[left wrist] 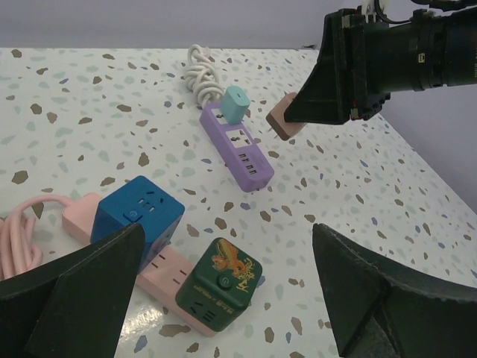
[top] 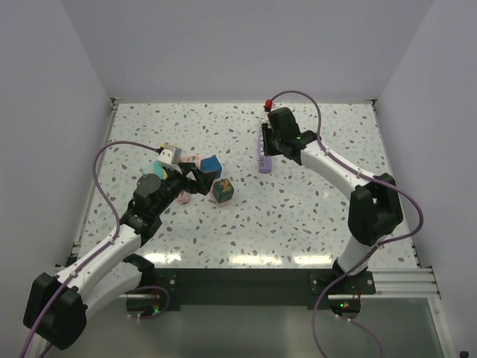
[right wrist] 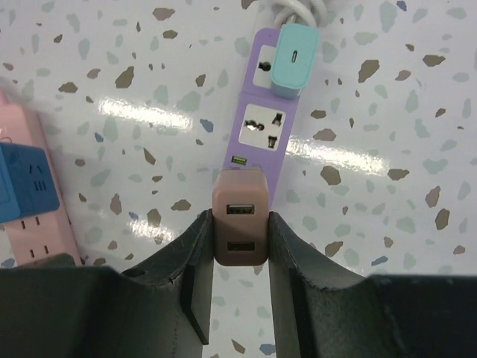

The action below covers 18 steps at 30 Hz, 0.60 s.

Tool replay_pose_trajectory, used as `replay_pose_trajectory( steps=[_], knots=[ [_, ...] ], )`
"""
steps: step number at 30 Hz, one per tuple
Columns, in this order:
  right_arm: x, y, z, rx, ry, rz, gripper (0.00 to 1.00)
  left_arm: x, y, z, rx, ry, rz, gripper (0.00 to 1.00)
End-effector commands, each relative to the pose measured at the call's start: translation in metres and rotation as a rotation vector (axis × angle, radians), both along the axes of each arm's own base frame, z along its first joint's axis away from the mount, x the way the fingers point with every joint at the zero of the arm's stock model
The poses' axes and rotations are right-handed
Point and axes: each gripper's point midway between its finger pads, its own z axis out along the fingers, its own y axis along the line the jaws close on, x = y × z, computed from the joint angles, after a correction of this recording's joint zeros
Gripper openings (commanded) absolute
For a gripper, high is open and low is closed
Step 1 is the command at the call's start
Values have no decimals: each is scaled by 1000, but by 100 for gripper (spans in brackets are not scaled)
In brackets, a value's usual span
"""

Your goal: Insert the plug

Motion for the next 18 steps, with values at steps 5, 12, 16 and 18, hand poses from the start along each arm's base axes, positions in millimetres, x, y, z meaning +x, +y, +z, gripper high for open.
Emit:
replay_pose_trajectory(
  steps=[5, 12, 16, 18],
  knots=[
    [35, -12, -3, -71, -20, -90, 0, 3, 4, -5, 23, -2, 17, 100],
    [52, -18, -23, -72, 12, -110, 0, 3, 4, -6, 24, 1, 19, 100],
    [60, -21, -27, -58, 17, -116, 0, 5, 4, -9, 30, 8, 20, 100],
    [64, -23, -31, -48, 28, -120, 0, 6, 4, -8, 30, 8, 22, 100]
  ],
)
